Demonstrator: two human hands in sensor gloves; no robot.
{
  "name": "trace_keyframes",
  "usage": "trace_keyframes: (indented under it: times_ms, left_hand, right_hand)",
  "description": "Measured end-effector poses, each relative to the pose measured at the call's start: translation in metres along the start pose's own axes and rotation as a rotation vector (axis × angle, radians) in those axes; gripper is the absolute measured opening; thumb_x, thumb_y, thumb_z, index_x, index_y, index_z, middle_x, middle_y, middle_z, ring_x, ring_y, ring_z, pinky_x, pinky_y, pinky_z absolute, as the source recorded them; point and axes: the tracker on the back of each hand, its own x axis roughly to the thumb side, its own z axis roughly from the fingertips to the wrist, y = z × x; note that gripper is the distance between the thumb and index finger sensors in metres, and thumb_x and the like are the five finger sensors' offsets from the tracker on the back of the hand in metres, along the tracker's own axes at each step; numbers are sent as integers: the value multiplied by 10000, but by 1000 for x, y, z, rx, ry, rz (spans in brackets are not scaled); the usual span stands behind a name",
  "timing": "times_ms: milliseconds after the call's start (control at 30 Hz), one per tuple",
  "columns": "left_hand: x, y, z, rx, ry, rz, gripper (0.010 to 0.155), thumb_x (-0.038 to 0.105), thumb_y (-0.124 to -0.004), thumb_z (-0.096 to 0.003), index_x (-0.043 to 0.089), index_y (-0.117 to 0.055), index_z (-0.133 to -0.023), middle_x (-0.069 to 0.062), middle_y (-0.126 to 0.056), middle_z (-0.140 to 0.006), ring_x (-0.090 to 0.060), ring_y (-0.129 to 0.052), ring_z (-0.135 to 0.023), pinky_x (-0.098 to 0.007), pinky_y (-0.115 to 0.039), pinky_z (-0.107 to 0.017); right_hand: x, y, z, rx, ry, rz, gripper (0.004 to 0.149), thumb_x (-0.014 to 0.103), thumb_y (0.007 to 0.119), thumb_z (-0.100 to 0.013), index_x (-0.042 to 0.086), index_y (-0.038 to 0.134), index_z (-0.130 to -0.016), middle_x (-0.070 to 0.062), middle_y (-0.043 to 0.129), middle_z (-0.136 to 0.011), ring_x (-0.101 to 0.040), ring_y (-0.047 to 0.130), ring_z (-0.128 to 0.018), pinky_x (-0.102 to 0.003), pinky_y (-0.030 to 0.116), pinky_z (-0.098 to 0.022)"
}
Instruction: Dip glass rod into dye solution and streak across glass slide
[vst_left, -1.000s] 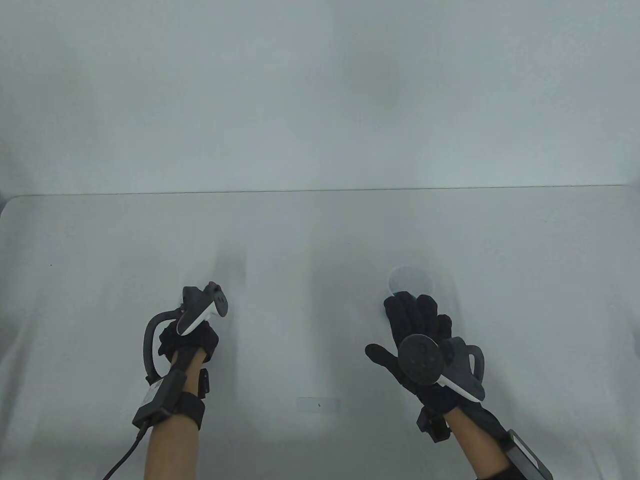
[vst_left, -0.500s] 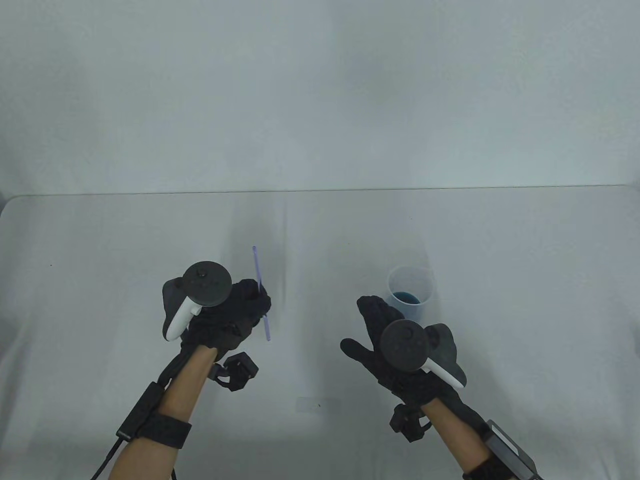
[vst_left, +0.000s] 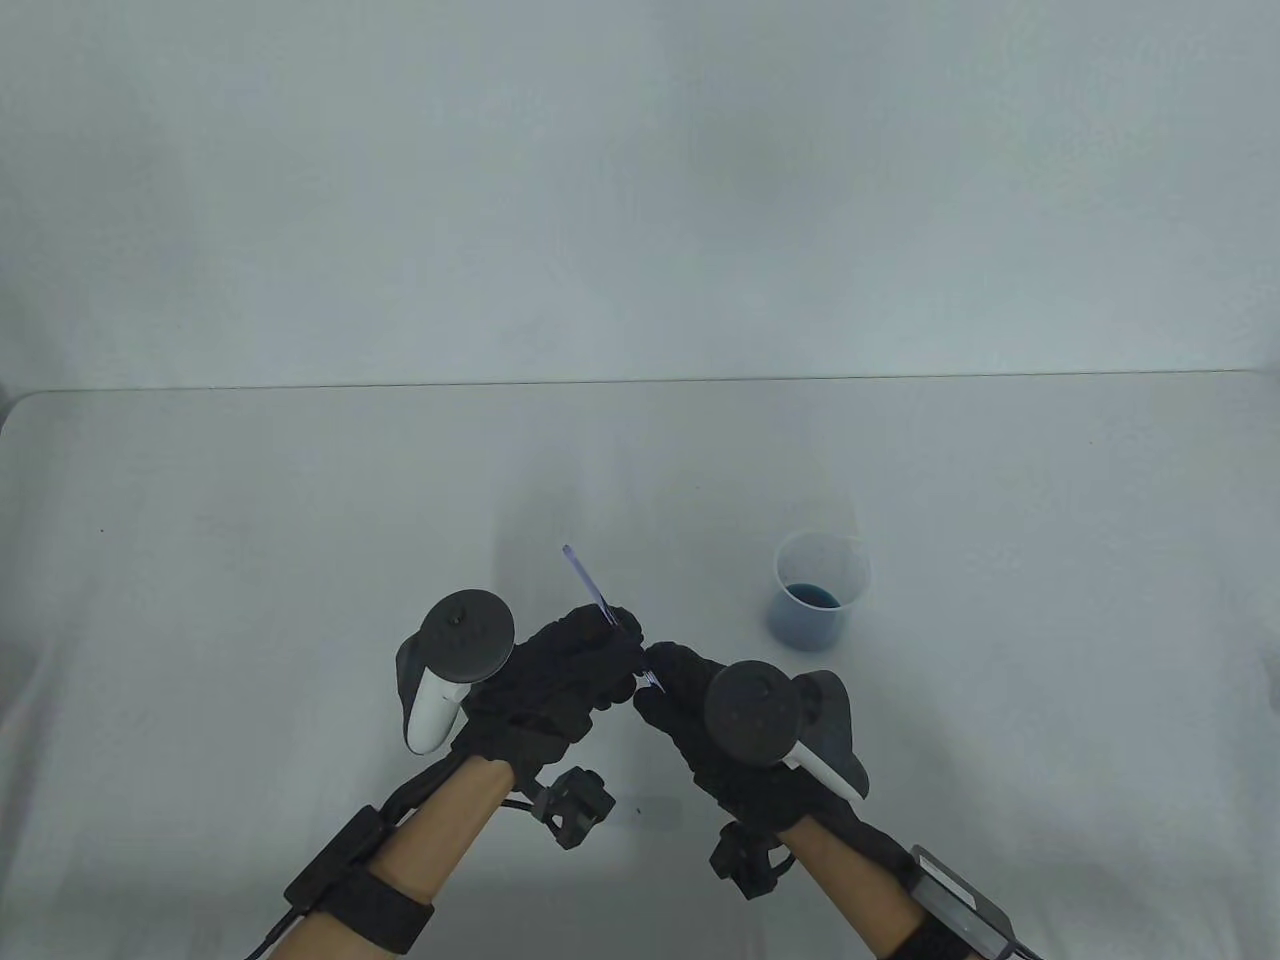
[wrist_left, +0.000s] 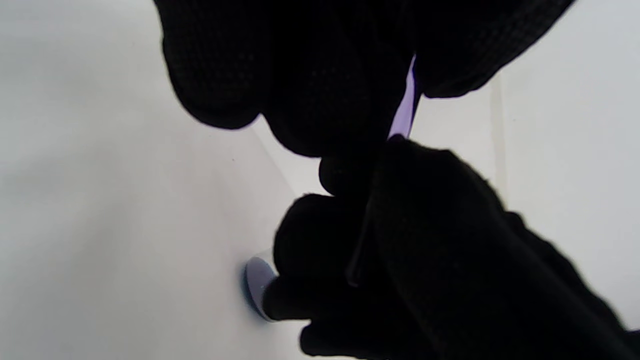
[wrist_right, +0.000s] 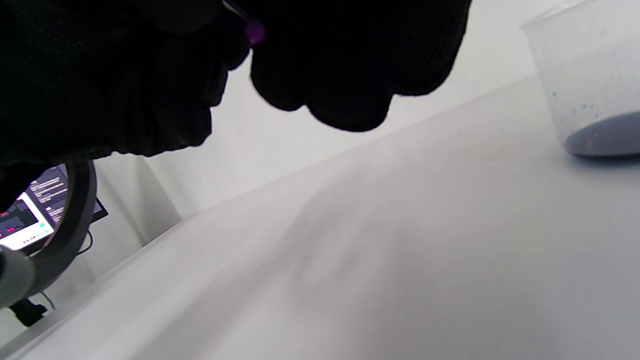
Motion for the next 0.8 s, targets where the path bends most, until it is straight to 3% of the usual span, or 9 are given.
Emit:
trace_keyframes:
  times_ms: [167, 333, 533, 800]
  left_hand:
    - [-1, -4, 0, -21, 20, 8, 494, 425, -756, -548, 122, -730, -938, -55, -914, -780, -175, -994, -553, -382, -849, -496]
    - [8, 5, 2, -28, -19, -74, 581, 466, -728, -559, 90, -695, -1000, -105, -876, -875, -255, -969, -644, -441, -812, -544]
    - [19, 42, 19, 133, -99, -540, 737, 560, -659, -559, 105, -523, -1123, -161, -690, -1096, -379, -818, -929, -555, -711, -664]
    - [8, 69, 40, 182, -129, -898, 830, 617, -600, -549, 120, -371, -1173, -194, -458, -1217, -468, -545, -1115, -648, -574, -741]
  right_hand:
    - [3, 0, 2, -17, -20, 44, 478, 444, 652, -555, 176, 673, -949, 68, 928, -725, -134, 994, -599, -328, 857, -498]
    - [-1, -21, 0, -45, -4, 3, 471, 431, 658, -554, 166, 693, -943, 57, 935, -705, -140, 996, -579, -335, 859, -484]
    - [-28, -91, -5, -125, 95, 91, 465, 424, 695, -541, 177, 727, -933, 38, 954, -691, -164, 1005, -563, -354, 860, -471]
    - [-66, -158, -13, -131, 279, 336, 451, 414, 707, -540, 204, 748, -937, 25, 946, -691, -180, 987, -567, -377, 847, -480]
